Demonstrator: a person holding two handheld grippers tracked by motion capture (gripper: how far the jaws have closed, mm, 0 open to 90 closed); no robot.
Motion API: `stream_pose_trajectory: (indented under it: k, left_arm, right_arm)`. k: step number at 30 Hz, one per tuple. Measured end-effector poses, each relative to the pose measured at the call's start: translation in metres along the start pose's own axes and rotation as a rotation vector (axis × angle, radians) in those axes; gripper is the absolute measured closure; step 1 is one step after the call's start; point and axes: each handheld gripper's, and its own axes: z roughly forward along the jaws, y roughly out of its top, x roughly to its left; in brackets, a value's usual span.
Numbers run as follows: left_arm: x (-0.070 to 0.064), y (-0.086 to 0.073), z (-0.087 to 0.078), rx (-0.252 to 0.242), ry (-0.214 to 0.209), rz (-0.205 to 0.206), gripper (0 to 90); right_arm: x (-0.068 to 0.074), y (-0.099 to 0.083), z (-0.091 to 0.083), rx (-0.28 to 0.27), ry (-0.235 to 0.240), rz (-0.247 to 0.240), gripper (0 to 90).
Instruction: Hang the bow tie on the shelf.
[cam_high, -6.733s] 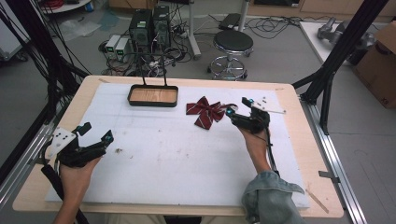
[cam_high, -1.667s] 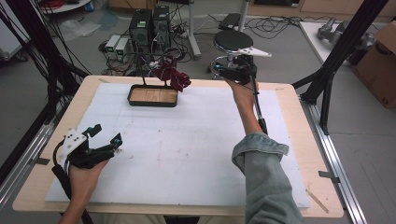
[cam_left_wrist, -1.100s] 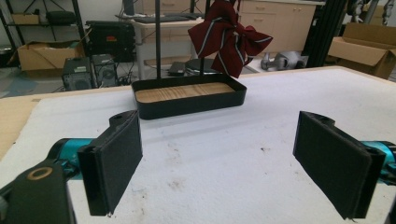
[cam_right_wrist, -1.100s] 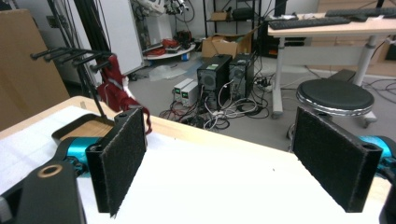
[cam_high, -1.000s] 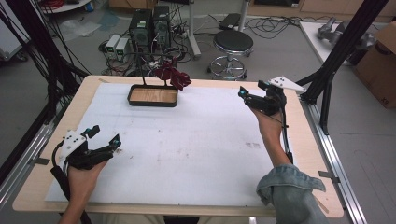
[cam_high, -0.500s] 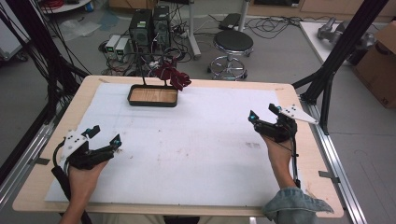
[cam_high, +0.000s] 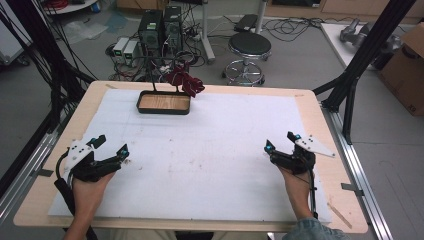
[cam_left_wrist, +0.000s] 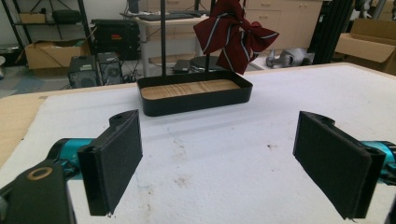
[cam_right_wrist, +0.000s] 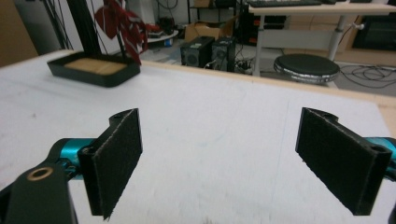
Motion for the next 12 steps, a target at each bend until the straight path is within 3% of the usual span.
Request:
stream_pose_trajectory:
  k: [6,12]
  left_arm:
    - [-0.001,0.0,0.001,0.003,0.005,0.004,15.9]
    - [0.0,-0.001,0.003,0.015,0.007,0.007,16.0]
  right_arm:
    - [-0.001,-0.021,-0.004,0.009,-0.008,0.022,12.4]
    - [-0.003,-0.027,-0.008,0.001,-0.017,0.029,12.0]
